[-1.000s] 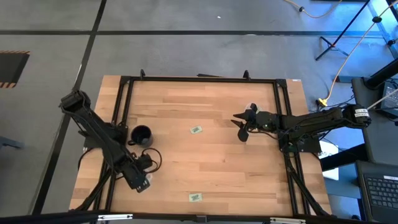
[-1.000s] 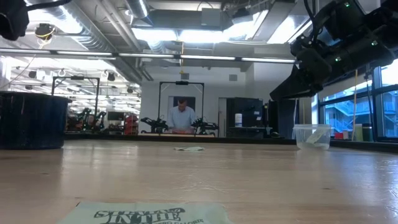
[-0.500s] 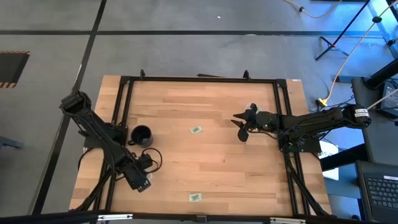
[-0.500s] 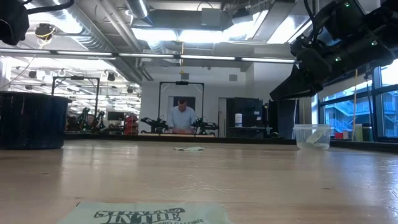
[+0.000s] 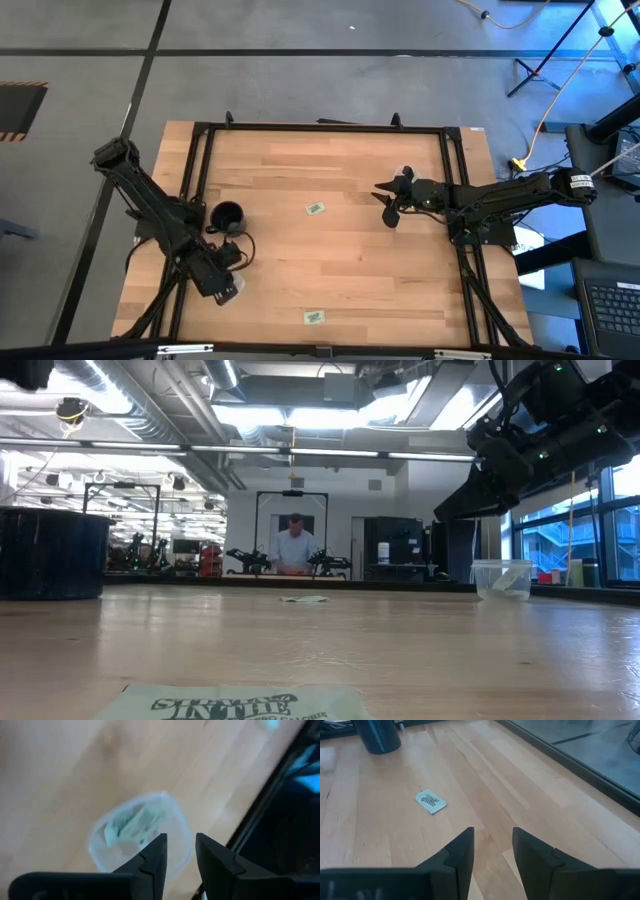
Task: Pick and place items into bin
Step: Put the light green stevia packet into the bottom transparent bin
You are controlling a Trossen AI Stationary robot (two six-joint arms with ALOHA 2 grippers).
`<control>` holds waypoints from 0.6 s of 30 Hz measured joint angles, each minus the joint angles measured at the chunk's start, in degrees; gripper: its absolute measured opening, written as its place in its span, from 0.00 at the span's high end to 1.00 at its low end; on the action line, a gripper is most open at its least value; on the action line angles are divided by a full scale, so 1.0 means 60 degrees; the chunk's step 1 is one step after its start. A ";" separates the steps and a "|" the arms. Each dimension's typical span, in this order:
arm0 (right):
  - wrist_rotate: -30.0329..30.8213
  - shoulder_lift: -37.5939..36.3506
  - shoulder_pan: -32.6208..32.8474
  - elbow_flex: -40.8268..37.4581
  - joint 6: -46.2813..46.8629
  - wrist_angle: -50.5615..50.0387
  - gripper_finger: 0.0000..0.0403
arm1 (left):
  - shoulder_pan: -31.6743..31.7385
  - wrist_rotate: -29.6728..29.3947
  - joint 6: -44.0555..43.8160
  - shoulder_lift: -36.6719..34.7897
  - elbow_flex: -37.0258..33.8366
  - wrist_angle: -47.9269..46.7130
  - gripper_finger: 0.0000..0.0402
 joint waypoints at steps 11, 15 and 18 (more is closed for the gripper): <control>0.0003 -0.0001 0.0002 0.0000 0.0000 0.0070 0.66 | 0.1550 -0.3190 0.4609 -0.1646 0.0000 0.0033 0.77; 0.0004 -0.0001 0.0002 0.0000 -0.0004 0.0195 0.66 | 0.3081 -0.2942 0.6035 -0.1564 0.0000 0.0041 0.78; 0.0004 0.0003 0.0002 0.0000 -0.0004 0.0193 0.66 | 0.4229 -0.2778 0.7832 -0.1302 0.0000 0.0063 0.78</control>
